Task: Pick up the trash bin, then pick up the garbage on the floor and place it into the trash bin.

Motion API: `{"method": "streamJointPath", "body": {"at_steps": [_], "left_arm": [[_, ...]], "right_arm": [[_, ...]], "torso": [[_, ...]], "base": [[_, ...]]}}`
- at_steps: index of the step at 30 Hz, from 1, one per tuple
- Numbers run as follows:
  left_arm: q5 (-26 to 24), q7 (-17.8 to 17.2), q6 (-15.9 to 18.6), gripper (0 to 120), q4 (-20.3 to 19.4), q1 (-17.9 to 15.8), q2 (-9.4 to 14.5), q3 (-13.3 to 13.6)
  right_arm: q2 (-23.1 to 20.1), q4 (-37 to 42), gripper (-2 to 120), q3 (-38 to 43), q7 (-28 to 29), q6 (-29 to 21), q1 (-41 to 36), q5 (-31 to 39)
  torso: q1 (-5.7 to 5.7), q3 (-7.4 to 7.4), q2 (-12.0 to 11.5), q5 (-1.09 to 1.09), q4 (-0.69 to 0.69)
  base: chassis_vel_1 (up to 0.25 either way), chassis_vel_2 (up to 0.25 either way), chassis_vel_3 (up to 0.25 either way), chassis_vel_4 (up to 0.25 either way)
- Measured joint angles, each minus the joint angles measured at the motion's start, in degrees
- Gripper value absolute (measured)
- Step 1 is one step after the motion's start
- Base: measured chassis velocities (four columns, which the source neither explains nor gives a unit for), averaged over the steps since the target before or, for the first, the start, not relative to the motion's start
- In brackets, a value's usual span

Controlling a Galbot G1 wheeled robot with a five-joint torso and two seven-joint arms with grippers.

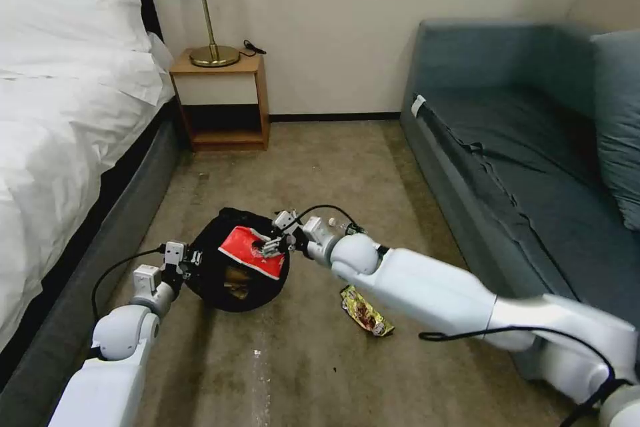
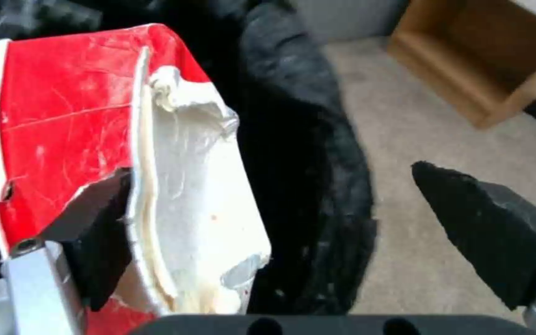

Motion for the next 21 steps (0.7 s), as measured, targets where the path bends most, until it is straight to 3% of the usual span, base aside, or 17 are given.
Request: {"method": "streamJointPath", "body": {"at_steps": [9,21], "left_arm": [[0.38,0.03,-0.05,4,-0.33,0.18,-0.39,0.50],[1.94,0.48,-1.28,4,1.51,-0.41,-1.97,2.06]], "right_arm": [[1.17,0.23,100,-10.94,-3.69,-3.27,8.13,2.42],[5.94,-6.87,100,-13.93,-12.45,-4.88,16.16,-3.38]], "torso": [[0.00,0.00,0.00,0.01,0.01],[0.00,-0.01,0.00,0.03,0.03]], "base": [[0.000,0.000,0.000,0.000],[0.000,0.000,0.000,0.000]]}}
